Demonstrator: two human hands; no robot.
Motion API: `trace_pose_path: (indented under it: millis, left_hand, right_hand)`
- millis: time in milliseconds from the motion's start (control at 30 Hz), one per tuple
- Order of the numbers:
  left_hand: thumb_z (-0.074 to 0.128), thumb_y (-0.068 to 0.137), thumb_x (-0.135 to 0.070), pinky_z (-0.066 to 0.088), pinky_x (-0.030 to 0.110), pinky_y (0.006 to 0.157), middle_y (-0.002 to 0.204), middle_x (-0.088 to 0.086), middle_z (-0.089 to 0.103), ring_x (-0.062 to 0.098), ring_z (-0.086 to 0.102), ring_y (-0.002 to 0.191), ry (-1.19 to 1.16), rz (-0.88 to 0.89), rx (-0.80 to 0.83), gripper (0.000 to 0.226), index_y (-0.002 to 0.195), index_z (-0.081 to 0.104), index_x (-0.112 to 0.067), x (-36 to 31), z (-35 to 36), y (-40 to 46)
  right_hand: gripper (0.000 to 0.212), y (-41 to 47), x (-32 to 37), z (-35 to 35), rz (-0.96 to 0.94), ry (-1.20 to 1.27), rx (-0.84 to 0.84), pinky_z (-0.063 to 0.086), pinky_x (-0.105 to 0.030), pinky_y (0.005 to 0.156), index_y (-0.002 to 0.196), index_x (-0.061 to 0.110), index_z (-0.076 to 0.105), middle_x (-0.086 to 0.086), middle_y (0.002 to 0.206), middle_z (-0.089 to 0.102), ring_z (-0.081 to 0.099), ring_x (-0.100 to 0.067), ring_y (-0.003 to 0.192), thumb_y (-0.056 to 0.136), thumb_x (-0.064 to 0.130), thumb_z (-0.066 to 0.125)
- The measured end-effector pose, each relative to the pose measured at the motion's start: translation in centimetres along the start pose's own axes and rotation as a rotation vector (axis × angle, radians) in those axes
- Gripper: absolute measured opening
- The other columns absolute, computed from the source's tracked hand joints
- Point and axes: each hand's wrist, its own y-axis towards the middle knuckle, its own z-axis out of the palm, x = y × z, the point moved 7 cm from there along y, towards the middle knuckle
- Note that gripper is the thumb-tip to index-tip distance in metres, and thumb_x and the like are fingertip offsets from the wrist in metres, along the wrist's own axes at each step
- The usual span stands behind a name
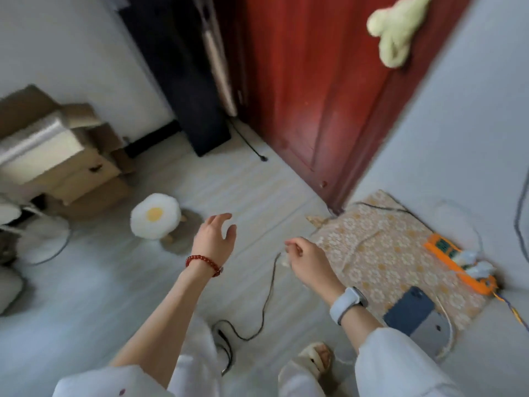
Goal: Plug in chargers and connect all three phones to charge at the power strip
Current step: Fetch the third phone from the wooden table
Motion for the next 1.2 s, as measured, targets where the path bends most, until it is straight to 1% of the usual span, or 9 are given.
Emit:
trace_pose_path:
  millis: [167, 367, 467, 600, 667, 733, 833, 1000, 1200]
  left_hand:
    - [0.052, 0.087, -0.020, 0.041, 0.035, 0.095, 0.120, 0.013, 0.057, 0.030, 0.053, 0.111, -0.118, -0.026, -0.198, 0.032, 0.117, 0.055, -0.011, 9.0, -13.6, 0.7]
    - [0.053, 0.087, -0.020, 0.037, 0.032, 0.098, 0.122, 0.013, 0.057, 0.027, 0.051, 0.116, -0.175, -0.126, -0.481, 0.034, 0.119, 0.054, -0.010, 29.7, -35.1, 0.7]
    - [0.054, 0.086, -0.019, 0.037, 0.031, 0.095, 0.118, 0.013, 0.059, 0.027, 0.051, 0.114, -0.198, -0.230, -0.618, 0.032, 0.117, 0.055, -0.010, 40.6, -44.9, -2.2]
    - [0.055, 0.086, -0.018, 0.039, 0.034, 0.096, 0.118, 0.013, 0.060, 0.027, 0.053, 0.112, -0.196, -0.344, -0.749, 0.032, 0.116, 0.056, -0.009, 51.9, -55.3, -7.0]
    - [0.054, 0.086, -0.018, 0.040, 0.035, 0.098, 0.118, 0.012, 0.060, 0.026, 0.054, 0.112, -0.196, -0.390, -0.809, 0.032, 0.116, 0.056, -0.009, 56.2, -59.2, -9.8]
    - [0.055, 0.086, -0.017, 0.041, 0.035, 0.097, 0.116, 0.012, 0.061, 0.026, 0.054, 0.111, -0.198, -0.449, -0.892, 0.030, 0.114, 0.058, -0.009, 60.8, -62.7, -13.3]
    - [0.056, 0.085, -0.015, 0.038, 0.028, 0.095, 0.116, 0.011, 0.061, 0.024, 0.055, 0.110, -0.192, -0.560, -0.983, 0.029, 0.113, 0.058, -0.008, 67.2, -66.3, -18.9]
    - [0.054, 0.087, -0.020, 0.038, 0.028, 0.095, 0.119, 0.007, 0.060, 0.020, 0.054, 0.112, -0.155, -0.756, -1.069, 0.030, 0.116, 0.057, -0.013, 78.6, -71.4, -27.2]
    - [0.052, 0.088, -0.022, 0.038, 0.029, 0.097, 0.120, 0.007, 0.058, 0.020, 0.053, 0.113, -0.089, -0.964, -1.165, 0.030, 0.117, 0.055, -0.014, 93.0, -81.1, -34.6]
  right_hand:
    - [0.024, 1.0, 14.0, 8.5, -0.157, -0.055, -0.005, 0.047, -0.034, 0.091, 0.106, 0.012, 0.063, -0.009, 0.109, 0.069, 0.062, -0.024, 0.106, 0.091, 0.016, 0.044]
    - [0.025, 1.6, 35.5, 28.1, -0.379, -0.103, 0.109, 0.042, -0.028, 0.088, 0.107, 0.013, 0.063, -0.007, 0.110, 0.068, 0.059, -0.023, 0.105, 0.092, 0.016, 0.043]
    - [0.024, 0.5, 46.3, 39.0, -0.499, -0.111, 0.186, 0.042, -0.029, 0.089, 0.105, 0.016, 0.063, -0.004, 0.106, 0.068, 0.058, -0.021, 0.103, 0.092, 0.017, 0.043]
    - [0.023, -2.8, 57.2, 51.5, -0.636, -0.117, 0.333, 0.042, -0.025, 0.083, 0.102, 0.019, 0.064, 0.004, 0.094, 0.066, 0.059, -0.017, 0.096, 0.092, 0.018, 0.044]
    - [0.023, -4.6, 61.1, 57.0, -0.709, -0.150, 0.432, 0.043, -0.025, 0.080, 0.103, 0.022, 0.063, 0.008, 0.092, 0.064, 0.060, -0.016, 0.094, 0.093, 0.021, 0.042]
    - [0.023, -6.4, 65.2, 62.9, -0.779, -0.190, 0.523, 0.046, -0.029, 0.078, 0.104, 0.023, 0.061, 0.004, 0.093, 0.066, 0.061, -0.018, 0.092, 0.094, 0.023, 0.041]
    - [0.025, -9.8, 70.1, 71.9, -0.857, -0.219, 0.640, 0.043, -0.025, 0.078, 0.106, 0.020, 0.061, -0.001, 0.101, 0.067, 0.060, -0.016, 0.093, 0.094, 0.022, 0.040]
    - [0.024, -17.6, 76.0, 88.6, -0.997, -0.288, 0.873, 0.045, -0.031, 0.091, 0.106, 0.016, 0.062, -0.005, 0.107, 0.069, 0.061, -0.019, 0.102, 0.093, 0.018, 0.042]
    - [0.025, -26.5, 83.8, 108.4, -1.143, -0.359, 1.095, 0.039, -0.021, 0.076, 0.106, 0.017, 0.062, -0.002, 0.106, 0.069, 0.061, -0.016, 0.098, 0.092, 0.021, 0.042]
